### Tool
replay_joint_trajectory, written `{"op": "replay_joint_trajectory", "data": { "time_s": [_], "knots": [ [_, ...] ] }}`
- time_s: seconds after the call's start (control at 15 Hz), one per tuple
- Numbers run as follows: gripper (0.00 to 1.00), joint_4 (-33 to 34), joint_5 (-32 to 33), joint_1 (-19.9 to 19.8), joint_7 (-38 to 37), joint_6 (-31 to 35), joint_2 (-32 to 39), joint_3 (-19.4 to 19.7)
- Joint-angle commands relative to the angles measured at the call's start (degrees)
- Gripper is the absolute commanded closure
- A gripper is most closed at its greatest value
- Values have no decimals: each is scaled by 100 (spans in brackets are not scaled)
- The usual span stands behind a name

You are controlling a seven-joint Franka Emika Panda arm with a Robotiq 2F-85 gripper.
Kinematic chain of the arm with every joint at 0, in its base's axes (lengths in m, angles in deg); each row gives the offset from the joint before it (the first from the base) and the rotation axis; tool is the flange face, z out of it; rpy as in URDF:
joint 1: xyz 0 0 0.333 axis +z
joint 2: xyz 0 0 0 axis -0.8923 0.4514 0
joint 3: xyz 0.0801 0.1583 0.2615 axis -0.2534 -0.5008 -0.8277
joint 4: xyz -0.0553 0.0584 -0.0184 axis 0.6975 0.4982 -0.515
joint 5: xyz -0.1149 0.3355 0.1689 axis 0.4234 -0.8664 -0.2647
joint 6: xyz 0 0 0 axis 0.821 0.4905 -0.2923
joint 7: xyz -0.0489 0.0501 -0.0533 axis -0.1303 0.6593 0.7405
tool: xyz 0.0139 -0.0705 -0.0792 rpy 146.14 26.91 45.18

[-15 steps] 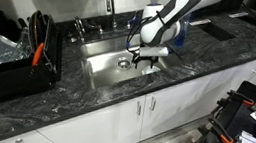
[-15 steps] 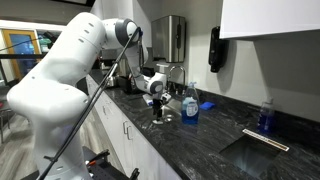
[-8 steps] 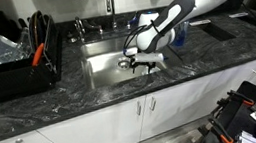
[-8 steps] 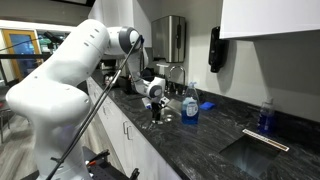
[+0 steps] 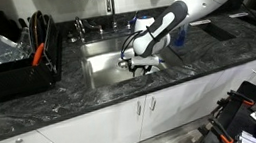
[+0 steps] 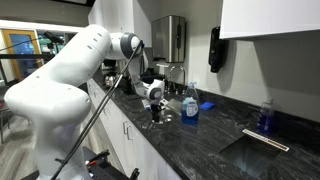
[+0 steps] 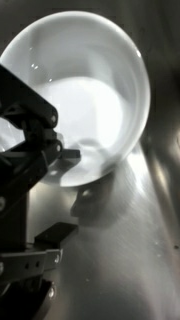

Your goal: Pick the bowl in the sink and put it on the counter

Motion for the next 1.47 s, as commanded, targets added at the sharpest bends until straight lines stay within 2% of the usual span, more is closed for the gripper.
{"op": "replay_joint_trajectory", "data": {
  "time_s": [0.0,0.33,0.47,0.53,0.8,1.0,1.4],
  "knots": [
    [63,308,61,93,-145,-255,195,123],
    [98,243,87,87,-142,-358,42,153],
    [96,225,115,75,-162,-443,-72,152],
    [99,201,140,75,-190,-514,-140,163],
    [98,107,277,93,-233,-690,-415,249],
    [98,64,555,215,-401,-858,-551,426],
    [98,-33,976,277,-750,-1399,-1173,494]
  ]
}}
